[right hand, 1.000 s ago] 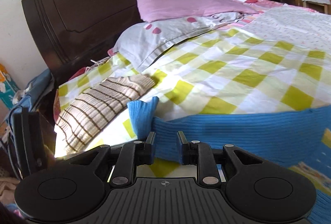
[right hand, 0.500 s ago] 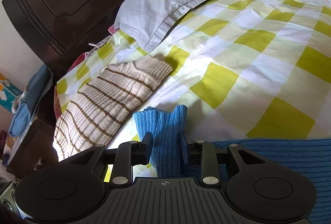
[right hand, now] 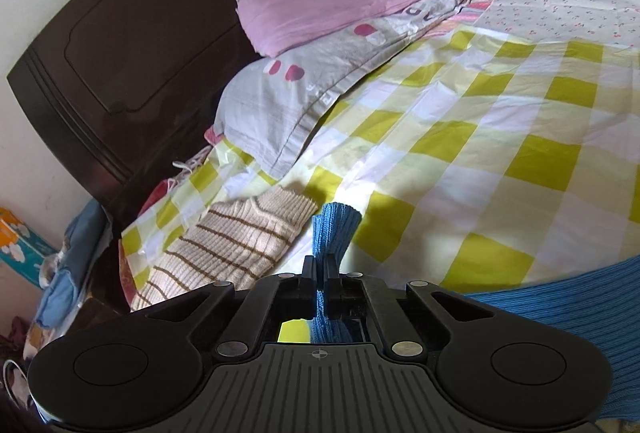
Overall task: Fold small clothes
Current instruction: 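Lift the held sleeve toward the sweater body with the right gripper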
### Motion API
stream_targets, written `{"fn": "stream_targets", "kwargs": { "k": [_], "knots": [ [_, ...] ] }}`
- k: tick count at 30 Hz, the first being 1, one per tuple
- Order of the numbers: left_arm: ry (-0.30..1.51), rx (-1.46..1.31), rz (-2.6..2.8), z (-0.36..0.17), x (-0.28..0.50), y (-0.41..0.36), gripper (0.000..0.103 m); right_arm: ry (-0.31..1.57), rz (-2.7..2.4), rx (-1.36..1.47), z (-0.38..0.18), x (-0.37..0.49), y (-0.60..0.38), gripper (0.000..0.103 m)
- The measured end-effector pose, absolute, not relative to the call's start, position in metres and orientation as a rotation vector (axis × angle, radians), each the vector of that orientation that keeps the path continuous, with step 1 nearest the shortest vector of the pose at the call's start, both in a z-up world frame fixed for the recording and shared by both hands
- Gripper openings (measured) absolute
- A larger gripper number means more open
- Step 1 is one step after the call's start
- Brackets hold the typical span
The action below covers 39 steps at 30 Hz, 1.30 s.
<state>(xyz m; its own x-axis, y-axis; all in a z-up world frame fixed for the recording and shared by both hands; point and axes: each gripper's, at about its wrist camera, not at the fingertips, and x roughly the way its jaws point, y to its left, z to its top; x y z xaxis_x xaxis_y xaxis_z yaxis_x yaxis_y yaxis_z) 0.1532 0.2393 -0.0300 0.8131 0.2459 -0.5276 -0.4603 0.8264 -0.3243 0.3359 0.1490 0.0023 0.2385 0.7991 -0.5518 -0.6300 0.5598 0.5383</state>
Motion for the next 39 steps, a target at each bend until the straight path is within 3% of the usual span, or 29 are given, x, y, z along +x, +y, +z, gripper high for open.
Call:
{"fn": "stream_targets", "kwargs": {
  "k": [3,13,27,33,39],
  "knots": [
    [0.455,-0.457,0.369,-0.026,0.151,0.237,0.043,0.840,0.955,0.295,0.020,0.342,0.120,0.003],
    [0.440,-0.340,0.287,-0.023,0.157,0.207,0.044,0.658,0.763,0.439,0.076,0.344,-0.012,0.003],
    [0.449,-0.176,0.096,0.000,0.183,0.125,0.046,0.561,0.428,0.605,0.064,0.312,-0.192,0.003],
    [0.458,-0.081,-0.047,0.007,0.187,0.073,0.046,0.595,0.430,0.628,0.050,0.329,-0.197,0.003],
    [0.460,-0.028,-0.152,0.008,0.198,0.033,0.046,0.530,0.570,0.563,0.092,0.338,-0.160,0.003]
  ]
}}
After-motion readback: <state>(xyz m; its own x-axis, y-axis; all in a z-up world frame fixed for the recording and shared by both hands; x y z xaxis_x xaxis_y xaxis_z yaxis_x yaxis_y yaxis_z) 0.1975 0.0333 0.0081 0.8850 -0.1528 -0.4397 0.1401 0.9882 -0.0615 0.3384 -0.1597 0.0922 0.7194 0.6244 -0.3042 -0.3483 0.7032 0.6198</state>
